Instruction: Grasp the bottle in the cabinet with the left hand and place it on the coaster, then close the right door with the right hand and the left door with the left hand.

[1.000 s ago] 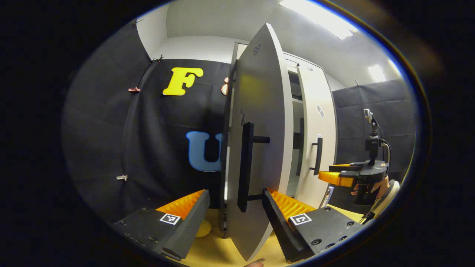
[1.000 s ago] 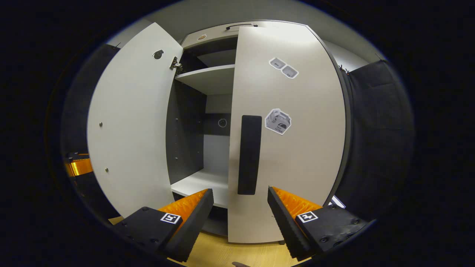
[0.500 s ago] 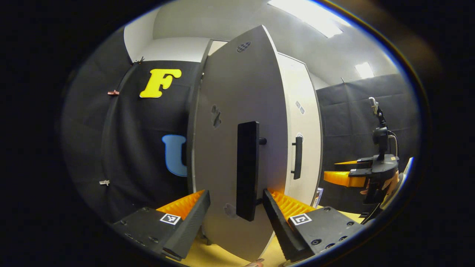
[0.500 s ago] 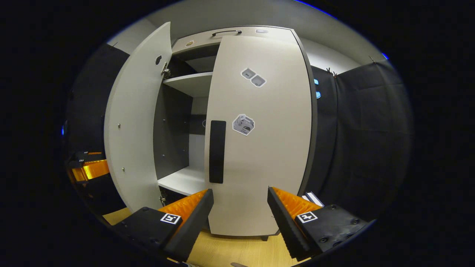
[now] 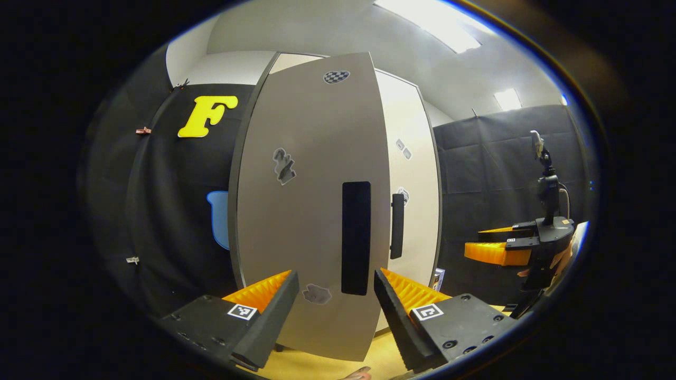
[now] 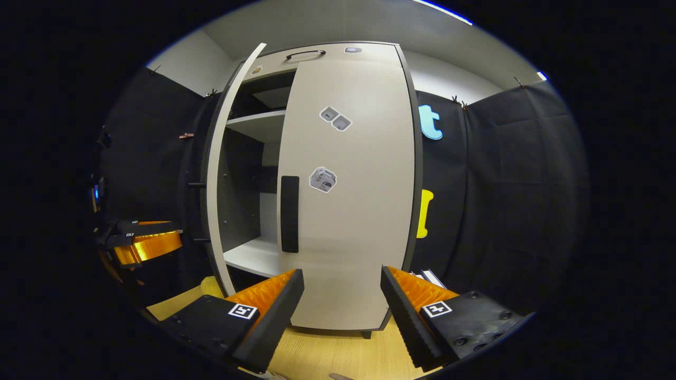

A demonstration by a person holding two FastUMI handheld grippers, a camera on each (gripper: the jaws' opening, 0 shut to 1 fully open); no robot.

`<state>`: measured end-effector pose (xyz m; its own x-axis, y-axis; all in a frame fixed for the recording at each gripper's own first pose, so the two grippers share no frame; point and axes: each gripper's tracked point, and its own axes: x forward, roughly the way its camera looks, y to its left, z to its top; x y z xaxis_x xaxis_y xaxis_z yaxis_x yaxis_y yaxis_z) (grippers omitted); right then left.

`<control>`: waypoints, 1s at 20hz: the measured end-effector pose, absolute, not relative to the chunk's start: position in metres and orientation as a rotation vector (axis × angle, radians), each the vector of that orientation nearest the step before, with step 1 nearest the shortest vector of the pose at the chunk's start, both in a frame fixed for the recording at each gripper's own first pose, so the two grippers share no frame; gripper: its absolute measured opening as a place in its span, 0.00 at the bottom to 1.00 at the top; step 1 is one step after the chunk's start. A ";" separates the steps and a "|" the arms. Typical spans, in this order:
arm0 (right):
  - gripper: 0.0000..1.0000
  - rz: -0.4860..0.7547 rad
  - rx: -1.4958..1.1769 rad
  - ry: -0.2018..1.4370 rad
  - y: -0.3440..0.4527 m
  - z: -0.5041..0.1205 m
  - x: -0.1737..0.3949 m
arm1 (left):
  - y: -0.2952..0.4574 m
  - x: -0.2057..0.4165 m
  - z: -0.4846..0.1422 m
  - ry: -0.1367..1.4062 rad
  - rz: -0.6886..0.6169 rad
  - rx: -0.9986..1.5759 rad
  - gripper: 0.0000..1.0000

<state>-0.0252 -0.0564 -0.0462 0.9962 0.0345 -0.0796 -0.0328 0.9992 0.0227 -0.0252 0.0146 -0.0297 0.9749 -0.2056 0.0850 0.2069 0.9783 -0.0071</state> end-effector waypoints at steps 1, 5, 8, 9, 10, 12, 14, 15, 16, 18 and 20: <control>0.97 0.036 0.027 0.080 -0.056 -0.045 -0.027 | 0.013 -0.027 -0.031 -0.083 -0.206 -0.015 0.91; 0.97 0.034 0.047 0.077 -0.052 -0.038 -0.035 | 0.007 -0.033 -0.032 -0.069 -0.176 -0.005 0.91; 0.97 0.035 0.083 0.069 -0.047 -0.032 -0.042 | -0.001 -0.038 -0.029 -0.069 -0.166 0.011 0.91; 0.97 0.040 0.093 0.068 -0.045 -0.030 -0.043 | -0.003 -0.039 -0.030 -0.068 -0.164 0.016 0.91; 0.97 0.041 0.098 0.067 -0.045 -0.028 -0.045 | -0.005 -0.040 -0.030 -0.067 -0.160 0.020 0.91; 0.97 0.034 0.091 0.055 -0.047 -0.022 -0.050 | -0.008 -0.042 -0.029 -0.070 -0.148 0.022 0.91; 0.97 0.021 0.079 0.043 -0.049 -0.018 -0.054 | -0.011 -0.044 -0.030 -0.070 -0.137 0.006 0.91; 0.97 0.014 0.078 0.039 -0.048 -0.016 -0.056 | -0.014 -0.043 -0.029 -0.070 -0.133 -0.005 0.91; 0.97 0.007 0.079 0.036 -0.048 -0.015 -0.059 | -0.015 -0.044 -0.028 -0.070 -0.127 -0.010 0.91; 0.97 -0.007 0.069 0.034 -0.046 -0.014 -0.063 | -0.012 -0.044 -0.026 -0.068 -0.096 0.004 0.91; 0.97 -0.015 0.039 0.027 -0.045 -0.012 -0.066 | -0.008 -0.044 -0.028 -0.058 -0.056 0.030 0.91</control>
<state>-0.0660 -0.0448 -0.0119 0.9995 -0.0149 -0.0275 0.0160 0.9991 0.0393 -0.0444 -0.0080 -0.0276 0.9968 -0.0570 0.0569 0.0553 0.9980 0.0315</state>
